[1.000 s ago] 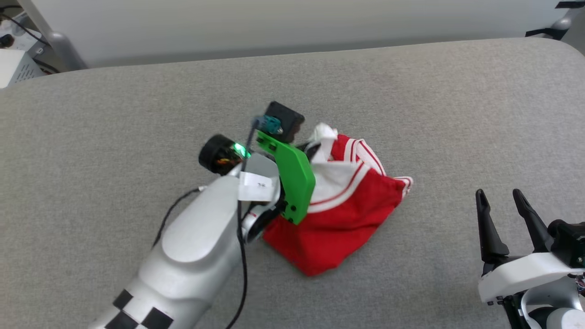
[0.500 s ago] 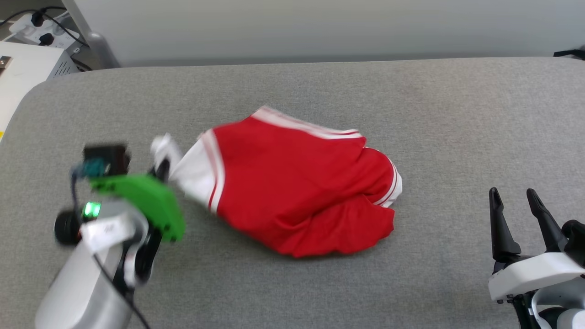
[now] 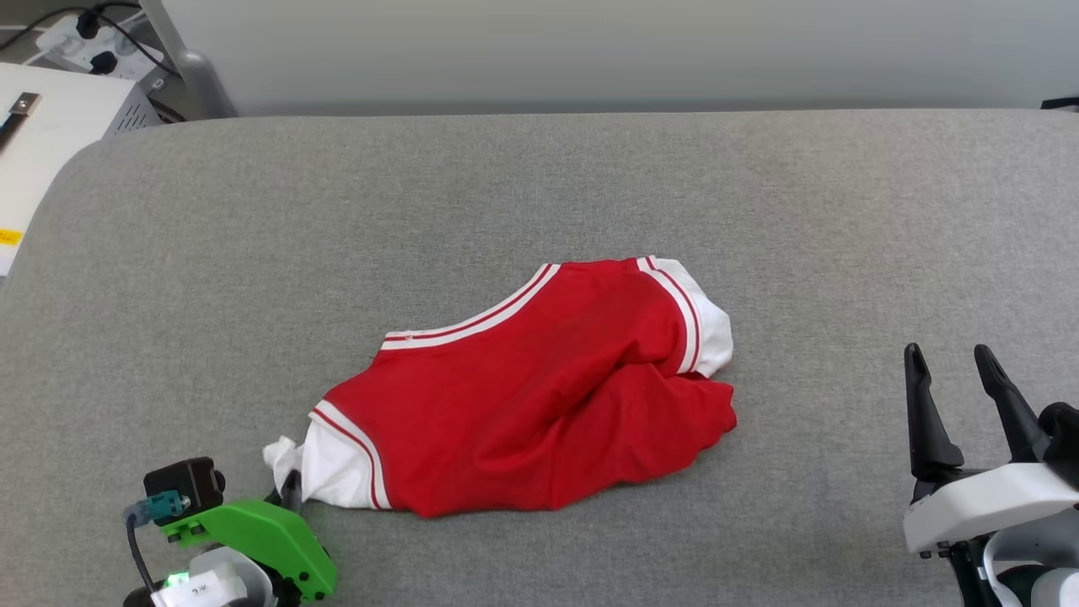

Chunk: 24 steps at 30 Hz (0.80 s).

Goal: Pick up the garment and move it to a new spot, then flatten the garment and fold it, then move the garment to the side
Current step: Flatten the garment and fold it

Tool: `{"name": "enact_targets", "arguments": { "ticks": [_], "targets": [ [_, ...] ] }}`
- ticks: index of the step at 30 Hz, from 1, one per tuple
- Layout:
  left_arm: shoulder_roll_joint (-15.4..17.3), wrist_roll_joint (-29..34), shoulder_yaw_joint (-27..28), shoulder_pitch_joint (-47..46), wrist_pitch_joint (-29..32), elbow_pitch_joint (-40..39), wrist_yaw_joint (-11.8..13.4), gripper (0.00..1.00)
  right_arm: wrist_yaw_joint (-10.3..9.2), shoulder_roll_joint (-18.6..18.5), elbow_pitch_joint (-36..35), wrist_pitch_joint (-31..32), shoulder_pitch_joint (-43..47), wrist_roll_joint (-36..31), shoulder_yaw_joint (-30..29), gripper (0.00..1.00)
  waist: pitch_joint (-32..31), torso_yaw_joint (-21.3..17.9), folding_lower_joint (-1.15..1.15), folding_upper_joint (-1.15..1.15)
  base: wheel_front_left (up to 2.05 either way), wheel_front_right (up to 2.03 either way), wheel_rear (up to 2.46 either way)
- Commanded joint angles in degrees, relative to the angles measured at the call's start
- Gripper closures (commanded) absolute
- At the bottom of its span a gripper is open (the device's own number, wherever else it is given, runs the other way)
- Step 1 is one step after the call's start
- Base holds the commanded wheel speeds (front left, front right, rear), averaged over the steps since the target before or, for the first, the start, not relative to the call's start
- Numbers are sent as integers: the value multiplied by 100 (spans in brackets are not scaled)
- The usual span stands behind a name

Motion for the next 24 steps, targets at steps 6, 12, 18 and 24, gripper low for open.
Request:
{"name": "enact_targets", "arguments": {
  "ticks": [6,12,18,24],
  "targets": [
    [62,511,-25,41,-1058,-250,-160,0,-5,-14,-77,100,47,-117,-26,0,-251,-28,0,0,0,0,0],
    [121,1019,-81,38,-1708,-683,-108,0,-5,-14,-122,184,120,-147,-30,0,-422,-72,0,0,0,0,0],
    [130,1470,-175,76,-1855,-1386,26,0,-5,-14,-69,286,106,-200,-106,0,-452,-90,0,0,0,0,0],
    [84,1631,-304,101,-1815,-1847,150,0,-5,-109,403,868,-247,-15,23,0,-304,-34,0,0,0,0,0]
  ]
}}
